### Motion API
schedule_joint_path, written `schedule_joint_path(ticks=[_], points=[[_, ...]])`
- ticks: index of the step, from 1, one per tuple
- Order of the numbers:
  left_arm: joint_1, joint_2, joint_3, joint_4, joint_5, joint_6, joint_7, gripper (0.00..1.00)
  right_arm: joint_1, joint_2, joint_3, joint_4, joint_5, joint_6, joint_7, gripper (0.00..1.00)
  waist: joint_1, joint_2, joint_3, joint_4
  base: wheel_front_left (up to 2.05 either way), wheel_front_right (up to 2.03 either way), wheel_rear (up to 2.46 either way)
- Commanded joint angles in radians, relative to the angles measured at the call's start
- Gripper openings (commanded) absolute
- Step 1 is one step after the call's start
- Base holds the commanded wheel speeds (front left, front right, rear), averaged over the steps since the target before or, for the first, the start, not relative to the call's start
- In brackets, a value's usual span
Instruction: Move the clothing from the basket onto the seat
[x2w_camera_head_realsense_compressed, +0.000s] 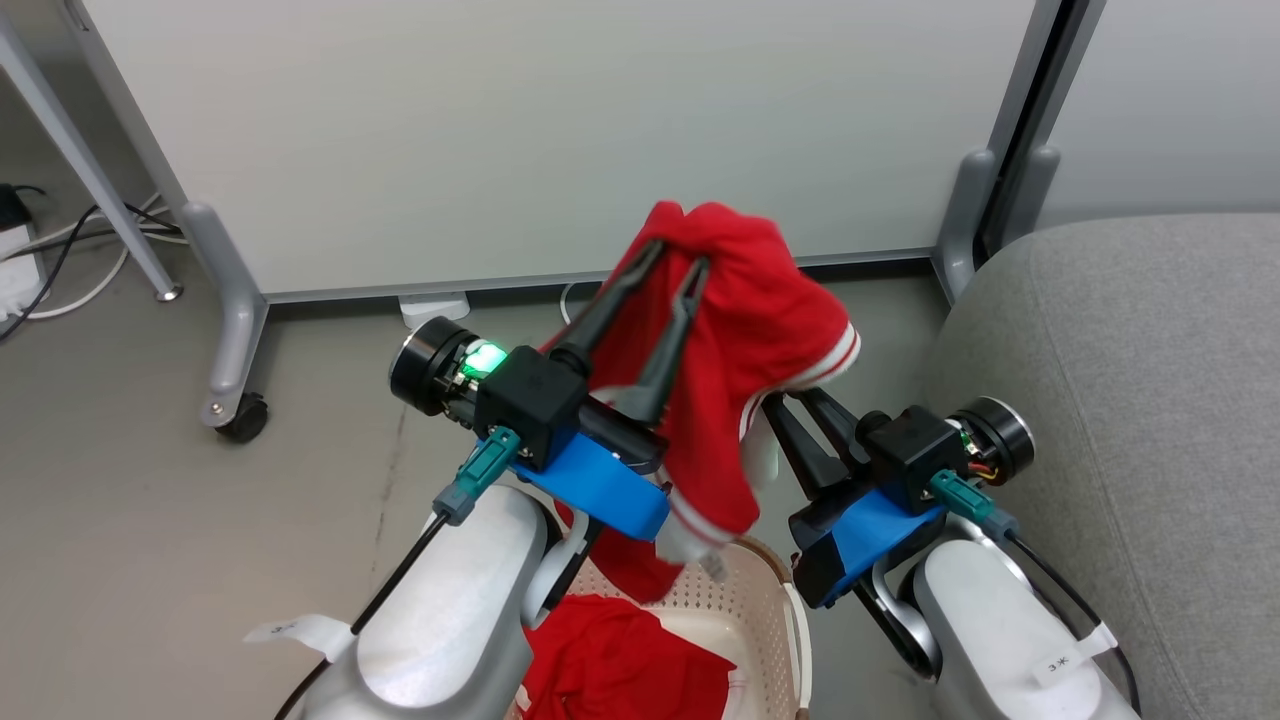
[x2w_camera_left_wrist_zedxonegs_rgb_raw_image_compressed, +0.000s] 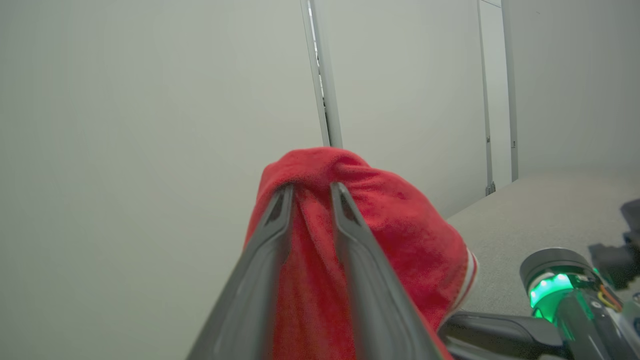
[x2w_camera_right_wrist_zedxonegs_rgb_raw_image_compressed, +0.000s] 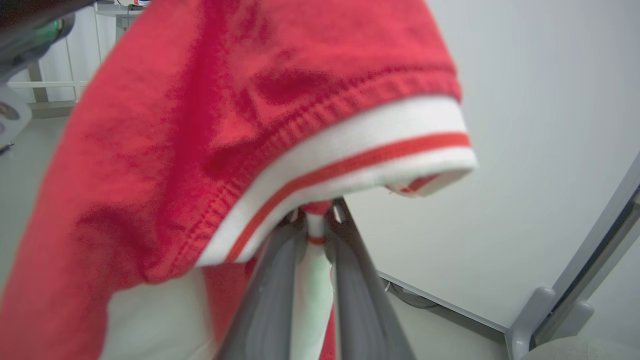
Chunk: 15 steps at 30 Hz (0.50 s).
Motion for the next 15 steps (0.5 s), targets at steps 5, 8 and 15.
schedule_joint_path(ticks=[5, 8, 15], points=[[-0.003, 0.008, 0.014, 0.007, 0.015, 0.006, -0.003, 1.00, 0.009, -0.006, -0.014, -0.009, 0.009, 0.000, -0.001, 0.00, 0.0000, 0.0000, 0.023, -0.001, 0.00, 0.00, 0.00], [-0.001, 0.012, 0.019, 0.006, 0.016, 0.008, -0.003, 1.00, 0.011, -0.011, -0.027, -0.016, 0.012, 0.000, -0.001, 0.00, 0.0000, 0.0000, 0.033, -0.002, 0.00, 0.00, 0.00], [0.004, 0.013, 0.028, -0.001, 0.022, 0.010, -0.003, 1.00, 0.011, -0.017, -0.044, -0.028, 0.011, 0.000, -0.001, 0.00, 0.0000, 0.0000, 0.055, -0.019, 0.00, 0.00, 0.00]])
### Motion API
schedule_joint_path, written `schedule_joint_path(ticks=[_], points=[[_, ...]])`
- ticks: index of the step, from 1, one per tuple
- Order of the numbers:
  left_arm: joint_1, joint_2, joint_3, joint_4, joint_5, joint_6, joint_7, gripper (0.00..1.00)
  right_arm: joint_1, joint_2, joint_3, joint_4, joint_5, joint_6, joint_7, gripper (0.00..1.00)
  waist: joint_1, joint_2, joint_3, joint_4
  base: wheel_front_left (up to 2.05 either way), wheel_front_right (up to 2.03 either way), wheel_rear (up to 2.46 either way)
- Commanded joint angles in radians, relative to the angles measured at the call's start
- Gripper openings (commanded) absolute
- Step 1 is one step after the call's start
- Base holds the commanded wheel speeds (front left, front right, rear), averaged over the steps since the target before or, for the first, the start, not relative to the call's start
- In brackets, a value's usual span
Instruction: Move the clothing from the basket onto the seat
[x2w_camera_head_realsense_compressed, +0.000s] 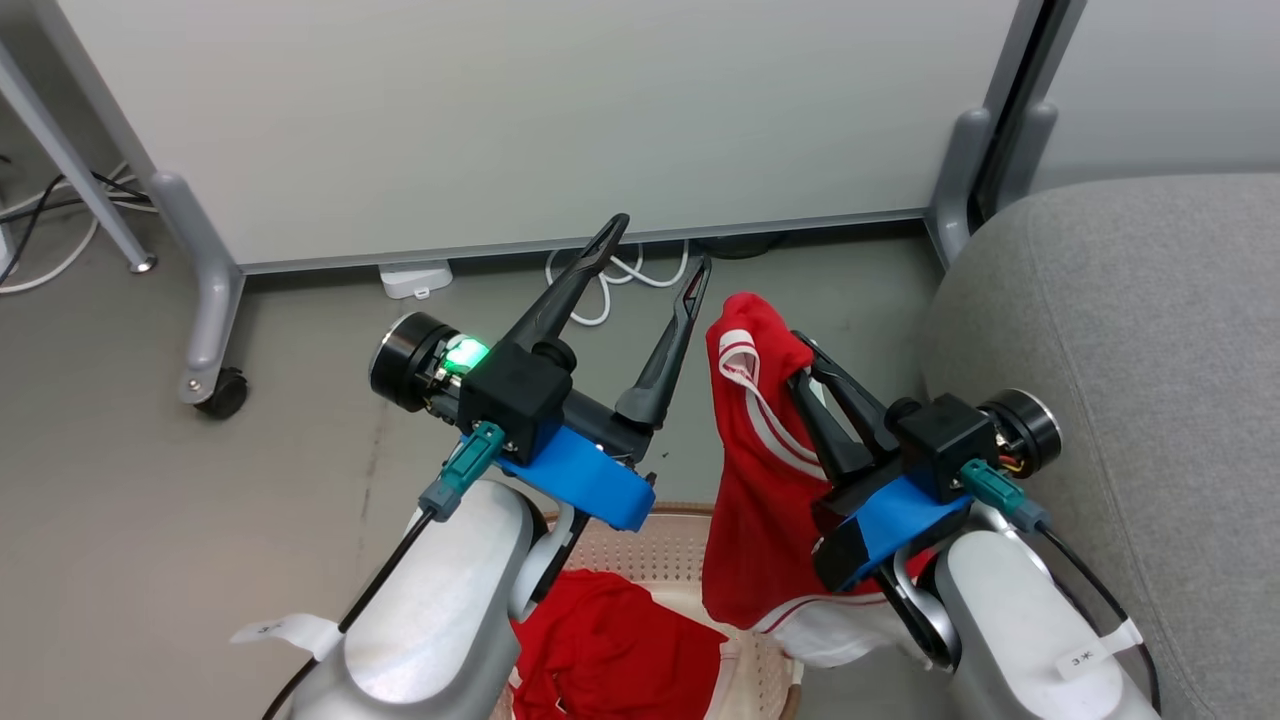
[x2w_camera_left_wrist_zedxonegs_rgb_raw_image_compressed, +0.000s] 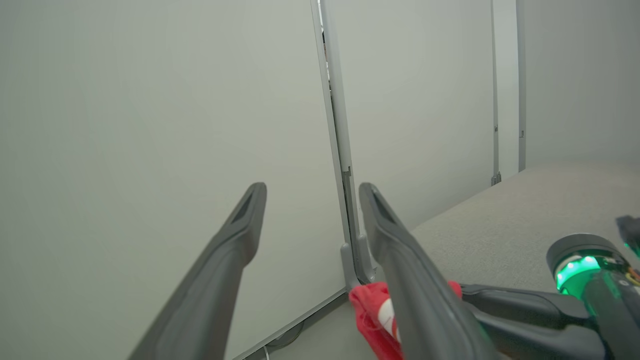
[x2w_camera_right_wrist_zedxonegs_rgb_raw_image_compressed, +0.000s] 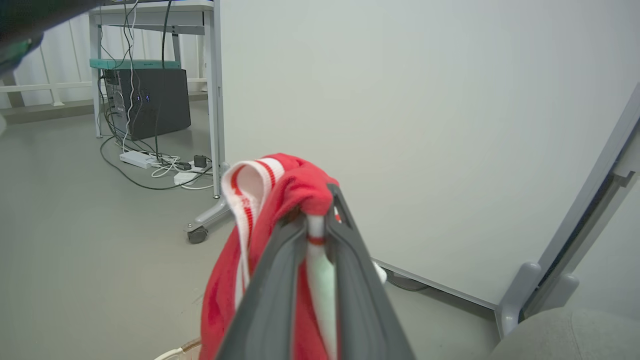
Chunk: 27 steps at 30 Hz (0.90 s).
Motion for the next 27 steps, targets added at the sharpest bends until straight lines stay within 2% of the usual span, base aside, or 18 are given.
schedule_joint_path(ticks=[1, 8, 27], points=[[0.004, 0.004, 0.003, -0.004, 0.002, 0.003, -0.003, 1.00, 0.005, -0.005, -0.005, -0.009, 0.006, 0.000, -0.001, 0.00, -0.0001, 0.0000, 0.007, -0.008, 0.00, 0.00, 0.00], [0.000, 0.006, 0.001, -0.009, 0.012, -0.001, -0.003, 1.00, -0.005, -0.009, -0.034, -0.038, 0.002, 0.000, -0.001, 0.00, -0.0001, 0.0000, 0.039, -0.059, 0.00, 0.00, 0.00], [-0.005, 0.021, -0.033, 0.009, 0.026, -0.017, -0.003, 1.00, 0.050, -0.031, -0.161, -0.183, -0.002, 0.000, -0.001, 0.00, -0.0001, 0.0000, 0.111, -0.255, 0.00, 0.00, 0.00]])
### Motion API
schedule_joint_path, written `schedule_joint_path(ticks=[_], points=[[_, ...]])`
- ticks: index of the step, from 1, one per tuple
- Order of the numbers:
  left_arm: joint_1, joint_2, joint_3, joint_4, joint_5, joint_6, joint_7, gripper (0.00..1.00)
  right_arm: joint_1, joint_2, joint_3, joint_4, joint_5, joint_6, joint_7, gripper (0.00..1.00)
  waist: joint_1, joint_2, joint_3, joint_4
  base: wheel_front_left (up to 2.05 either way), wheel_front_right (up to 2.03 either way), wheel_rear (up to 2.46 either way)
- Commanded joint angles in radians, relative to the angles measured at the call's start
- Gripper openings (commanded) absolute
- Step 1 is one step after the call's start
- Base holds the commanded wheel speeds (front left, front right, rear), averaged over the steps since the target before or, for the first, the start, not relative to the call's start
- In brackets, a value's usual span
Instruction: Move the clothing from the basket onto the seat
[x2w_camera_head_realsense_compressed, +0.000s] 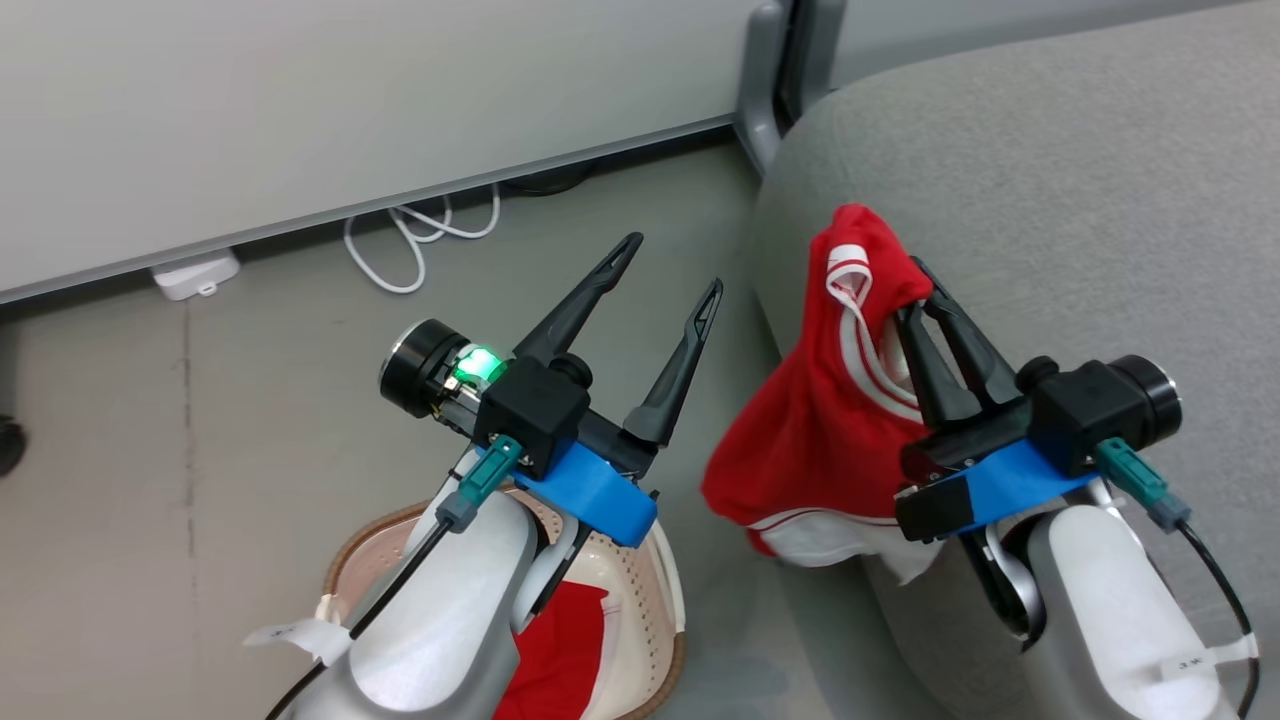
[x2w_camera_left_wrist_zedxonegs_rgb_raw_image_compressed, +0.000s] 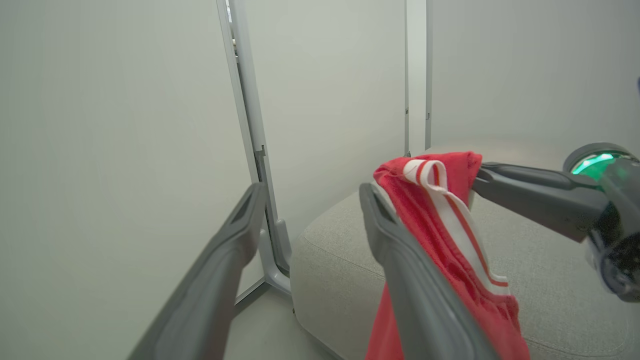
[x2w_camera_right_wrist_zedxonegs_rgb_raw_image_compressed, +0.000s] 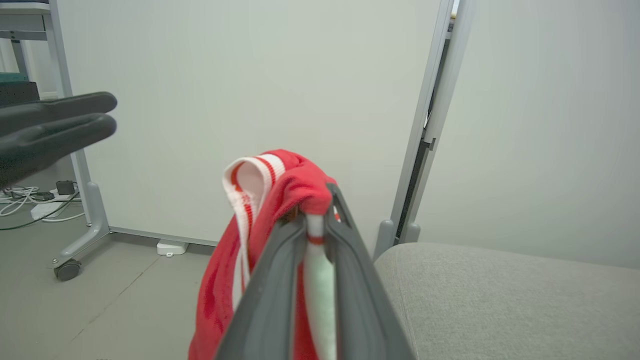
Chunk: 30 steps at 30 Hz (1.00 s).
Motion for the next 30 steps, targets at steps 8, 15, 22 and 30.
schedule_joint_path(ticks=[8, 15, 22, 30], points=[[-0.012, 0.005, -0.045, 0.022, 0.007, -0.009, -0.003, 1.00, 0.040, -0.005, -0.072, -0.046, -0.002, 0.000, -0.001, 0.00, 0.0001, 0.0000, 0.032, -0.094, 0.00, 0.00, 0.00], [-0.027, 0.000, -0.077, 0.036, -0.003, -0.013, -0.003, 1.00, 0.064, 0.004, -0.106, -0.065, 0.001, 0.000, -0.001, 0.00, 0.0001, 0.0000, 0.046, -0.138, 0.00, 0.00, 0.00], [-0.035, -0.001, -0.083, 0.043, -0.009, -0.014, -0.003, 1.00, 0.064, 0.018, -0.136, -0.083, 0.031, 0.000, -0.001, 0.00, 0.0001, 0.0000, 0.055, -0.136, 0.00, 0.00, 0.00], [-0.052, 0.008, -0.077, 0.037, -0.001, -0.014, -0.003, 1.00, -0.032, 0.006, -0.185, -0.124, 0.034, 0.000, -0.001, 0.00, 0.0001, 0.0000, 0.104, -0.118, 0.00, 0.00, 0.00]])
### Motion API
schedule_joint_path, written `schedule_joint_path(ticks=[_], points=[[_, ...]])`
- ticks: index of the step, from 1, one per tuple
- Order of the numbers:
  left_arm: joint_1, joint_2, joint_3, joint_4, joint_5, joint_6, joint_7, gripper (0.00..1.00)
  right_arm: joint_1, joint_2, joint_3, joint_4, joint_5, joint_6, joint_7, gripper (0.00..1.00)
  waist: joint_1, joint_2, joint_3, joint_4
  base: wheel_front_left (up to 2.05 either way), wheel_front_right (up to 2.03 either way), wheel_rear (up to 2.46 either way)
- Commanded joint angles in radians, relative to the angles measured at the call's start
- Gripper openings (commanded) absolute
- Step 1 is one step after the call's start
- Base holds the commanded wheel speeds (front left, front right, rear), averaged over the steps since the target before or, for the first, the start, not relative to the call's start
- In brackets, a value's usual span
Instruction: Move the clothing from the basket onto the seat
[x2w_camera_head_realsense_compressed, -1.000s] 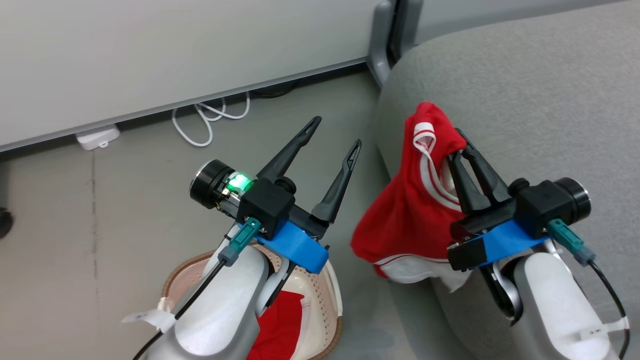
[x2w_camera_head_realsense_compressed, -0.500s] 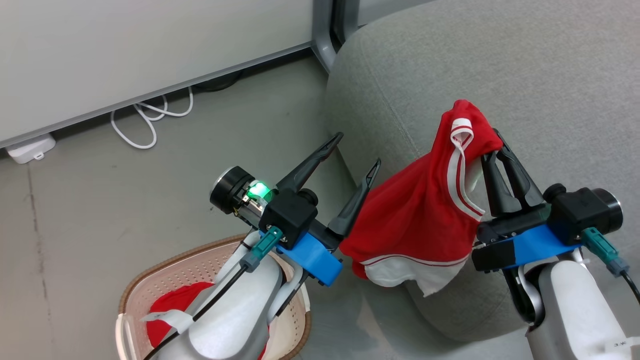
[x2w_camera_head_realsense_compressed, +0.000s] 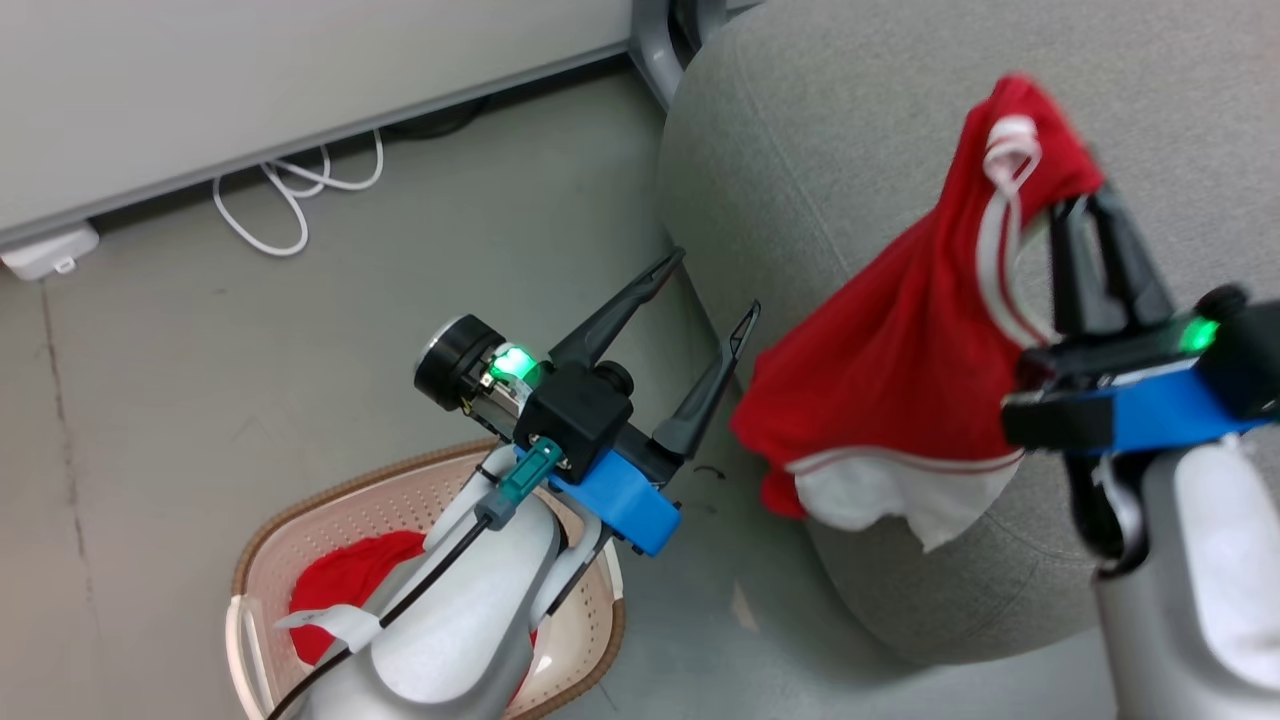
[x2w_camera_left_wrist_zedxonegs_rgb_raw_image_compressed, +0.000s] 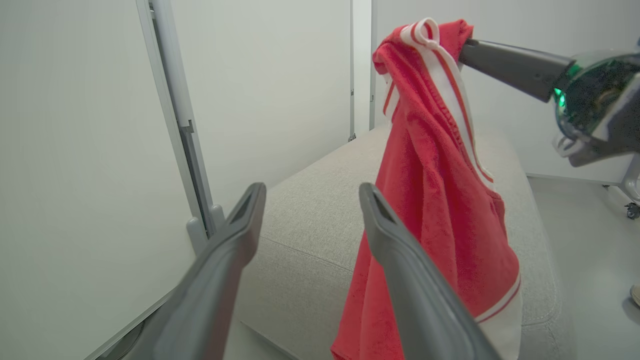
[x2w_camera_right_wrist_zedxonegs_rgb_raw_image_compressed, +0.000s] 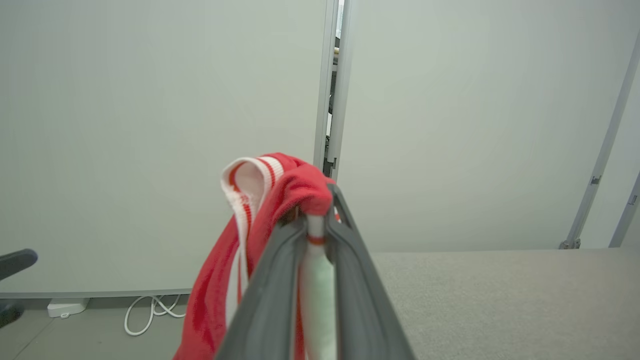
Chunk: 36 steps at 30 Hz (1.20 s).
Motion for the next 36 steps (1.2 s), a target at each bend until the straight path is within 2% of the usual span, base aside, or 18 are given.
schedule_joint_path(ticks=[1, 5, 12, 16, 22, 26, 29, 36], points=[[-0.021, 0.007, 0.004, -0.003, 0.007, -0.005, -0.003, 1.00, -0.028, -0.009, -0.010, -0.009, 0.005, 0.000, -0.001, 0.00, 0.0000, 0.0000, 0.021, 0.006, 0.00, 0.00, 0.00], [-0.048, 0.020, 0.002, -0.003, 0.017, -0.005, -0.003, 1.00, -0.152, -0.036, -0.067, -0.039, 0.016, 0.000, -0.001, 0.00, 0.0000, 0.0000, 0.087, 0.013, 0.00, 0.00, 0.00], [-0.116, 0.046, -0.004, -0.014, 0.037, -0.005, 0.011, 1.00, -0.409, -0.107, -0.257, -0.075, 0.060, 0.000, 0.000, 0.00, 0.0000, 0.0000, 0.250, 0.022, 0.00, 0.00, 0.00], [-0.155, 0.062, -0.011, -0.027, 0.049, -0.006, 0.020, 1.00, -0.536, -0.194, -0.347, -0.053, 0.063, 0.000, -0.001, 0.00, 0.0000, 0.0000, 0.326, 0.024, 0.00, 0.00, 0.00], [-0.191, 0.077, -0.031, -0.037, 0.060, -0.006, 0.028, 1.00, -0.663, -0.373, -0.422, 0.030, 0.101, 0.000, 0.000, 0.00, 0.0000, 0.0000, 0.392, 0.020, 0.00, 0.00, 0.00], [-0.201, 0.086, -0.043, -0.042, 0.057, -0.006, 0.028, 1.00, -0.672, -0.426, -0.438, 0.110, 0.110, 0.000, 0.000, 0.00, 0.0000, 0.0000, 0.414, 0.012, 0.00, 0.00, 0.00], [-0.205, 0.086, -0.048, -0.043, 0.052, -0.006, 0.027, 1.00, -0.631, -0.435, -0.402, 0.183, 0.085, 0.000, 0.000, 0.00, 0.0000, 0.0000, 0.426, 0.011, 0.00, 0.00, 0.00], [-0.226, 0.090, -0.062, -0.057, 0.047, -0.004, 0.030, 1.00, -0.542, -0.370, -0.399, 0.359, 0.052, 0.000, 0.000, 0.00, 0.0000, 0.0000, 0.452, 0.033, 0.00, 0.00, 0.00]])
